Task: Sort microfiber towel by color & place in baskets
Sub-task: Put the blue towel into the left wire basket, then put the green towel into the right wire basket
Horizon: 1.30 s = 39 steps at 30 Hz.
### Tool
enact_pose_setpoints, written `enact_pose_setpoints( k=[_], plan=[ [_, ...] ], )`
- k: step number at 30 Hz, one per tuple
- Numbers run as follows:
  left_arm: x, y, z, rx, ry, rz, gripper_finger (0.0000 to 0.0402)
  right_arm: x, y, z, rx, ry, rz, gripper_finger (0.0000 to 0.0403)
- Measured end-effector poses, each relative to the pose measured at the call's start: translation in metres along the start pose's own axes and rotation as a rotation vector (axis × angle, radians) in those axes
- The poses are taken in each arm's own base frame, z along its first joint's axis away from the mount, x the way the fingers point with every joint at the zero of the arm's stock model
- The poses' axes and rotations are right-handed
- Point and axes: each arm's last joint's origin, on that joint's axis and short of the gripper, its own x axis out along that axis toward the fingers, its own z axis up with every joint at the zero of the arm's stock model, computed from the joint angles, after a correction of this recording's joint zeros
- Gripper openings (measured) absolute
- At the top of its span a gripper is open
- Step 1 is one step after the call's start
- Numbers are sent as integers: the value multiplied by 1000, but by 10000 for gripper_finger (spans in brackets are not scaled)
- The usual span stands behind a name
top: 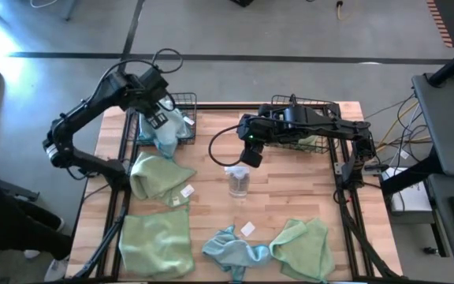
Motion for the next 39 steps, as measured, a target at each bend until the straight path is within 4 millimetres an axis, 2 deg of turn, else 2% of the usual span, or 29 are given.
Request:
enact_pose_setpoints(
  k=[8, 12, 18, 22, 25, 30, 39],
  plan=[
    [-5, 1, -4, -23, -4, -11, 116, 0, 0, 0, 2, 0, 0, 137],
    [-11, -2, -21, -23, 103, -170, 129, 0, 0, 0, 18, 3, 0, 137],
    [-25, -7, -44, -93, 42, -419, 130, 0, 0, -1, 24, 7, -1, 137],
    [-23, -11, -63, -138, 56, -449, 130, 0, 0, -1, 24, 7, -1, 137],
    [-15, -16, -80, -165, 90, -448, 130, 0, 0, -1, 25, 8, -1, 137],
    [10, -27, -105, -179, 147, -445, 130, 0, 0, -1, 25, 6, -1, 137],
    [52, -43, -130, -171, 206, -441, 130, 0, 0, -1, 25, 5, 0, 137]
  ],
)
